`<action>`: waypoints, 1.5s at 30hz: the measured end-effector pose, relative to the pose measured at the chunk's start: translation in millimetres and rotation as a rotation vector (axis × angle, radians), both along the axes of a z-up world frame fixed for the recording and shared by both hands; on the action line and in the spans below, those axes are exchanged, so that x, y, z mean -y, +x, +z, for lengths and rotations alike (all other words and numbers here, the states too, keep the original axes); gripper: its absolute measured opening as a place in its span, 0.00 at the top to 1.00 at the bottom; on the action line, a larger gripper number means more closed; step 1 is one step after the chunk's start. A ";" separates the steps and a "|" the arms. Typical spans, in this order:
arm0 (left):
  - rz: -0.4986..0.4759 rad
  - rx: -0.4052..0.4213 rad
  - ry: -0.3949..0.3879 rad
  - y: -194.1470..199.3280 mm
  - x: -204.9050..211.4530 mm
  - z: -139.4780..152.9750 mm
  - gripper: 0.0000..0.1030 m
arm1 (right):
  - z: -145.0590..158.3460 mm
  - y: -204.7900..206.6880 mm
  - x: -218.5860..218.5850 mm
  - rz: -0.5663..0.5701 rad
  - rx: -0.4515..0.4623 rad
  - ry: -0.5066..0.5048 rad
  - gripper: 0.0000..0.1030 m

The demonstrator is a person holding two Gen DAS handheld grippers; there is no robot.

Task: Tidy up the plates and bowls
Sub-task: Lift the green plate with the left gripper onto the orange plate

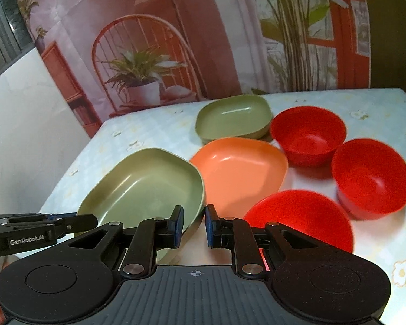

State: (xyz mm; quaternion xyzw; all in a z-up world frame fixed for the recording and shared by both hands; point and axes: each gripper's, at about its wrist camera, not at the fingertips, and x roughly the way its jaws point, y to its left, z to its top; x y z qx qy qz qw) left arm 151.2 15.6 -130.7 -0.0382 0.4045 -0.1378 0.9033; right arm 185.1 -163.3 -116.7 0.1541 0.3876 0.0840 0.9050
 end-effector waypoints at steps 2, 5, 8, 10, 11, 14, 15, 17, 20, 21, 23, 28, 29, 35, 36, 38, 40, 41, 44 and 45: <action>-0.014 -0.001 0.000 2.8 3.8 -1.0 0.84 | 1.9 2.5 5.1 -0.008 0.001 0.001 0.84; -0.030 -0.006 -0.005 7.0 8.6 -2.4 0.84 | 5.4 5.6 13.0 -0.021 0.007 -0.002 0.84; -0.040 -0.008 -0.007 11.9 13.7 -2.6 0.84 | 7.8 9.4 19.6 -0.029 0.010 -0.005 0.84; -0.043 -0.010 -0.010 14.6 16.6 -2.7 0.84 | 8.5 12.2 23.5 -0.033 0.009 -0.009 0.84; -0.045 -0.012 -0.014 16.2 17.7 -2.6 0.84 | 8.7 13.5 25.6 -0.035 0.009 -0.011 0.84; -0.050 -0.013 -0.015 20.8 22.4 -2.3 0.84 | 7.8 16.2 30.0 -0.041 0.009 -0.017 0.84; -0.053 -0.012 -0.013 22.0 24.0 -2.3 0.84 | 7.3 17.5 31.6 -0.043 0.008 -0.016 0.84; -0.059 -0.012 -0.009 24.8 27.0 -2.6 0.84 | 6.5 19.1 34.7 -0.048 0.007 -0.017 0.84; -0.066 -0.020 -0.007 29.8 32.1 -3.8 0.84 | 5.7 22.0 38.7 -0.053 0.007 -0.021 0.84; -0.068 -0.024 -0.008 31.8 33.1 -4.4 0.84 | 5.8 22.4 39.2 -0.054 0.007 -0.023 0.84; -0.075 -0.029 -0.007 36.4 36.6 -6.0 0.84 | 4.9 25.7 43.1 -0.055 0.006 -0.028 0.84; -0.085 -0.037 -0.003 47.6 45.3 -8.7 0.83 | 2.8 37.7 52.5 -0.055 0.011 -0.044 0.84; -0.086 -0.041 -0.003 50.5 47.2 -9.5 0.83 | 2.1 40.9 54.4 -0.055 0.012 -0.049 0.84; -0.089 -0.055 0.010 66.7 55.0 -14.0 0.83 | -2.6 66.1 62.5 -0.048 0.001 -0.072 0.84; -0.086 -0.057 0.011 68.4 55.0 -14.8 0.83 | -3.8 70.2 63.3 -0.046 -0.002 -0.073 0.84; -0.078 -0.063 0.015 71.7 53.3 -16.9 0.83 | -6.7 78.5 64.1 -0.043 -0.008 -0.068 0.84; -0.069 -0.073 0.020 75.3 51.6 -19.5 0.83 | -10.9 85.3 63.4 -0.037 -0.016 -0.063 0.84; -0.065 -0.080 0.024 77.5 50.8 -21.1 0.83 | -13.4 89.0 61.8 -0.032 -0.020 -0.062 0.84; -0.058 -0.099 0.033 81.5 49.4 -25.5 0.83 | -20.7 96.3 56.8 -0.024 -0.036 -0.061 0.84; -0.057 -0.104 0.037 82.7 49.2 -26.8 0.83 | -23.0 97.6 55.9 -0.023 -0.040 -0.060 0.84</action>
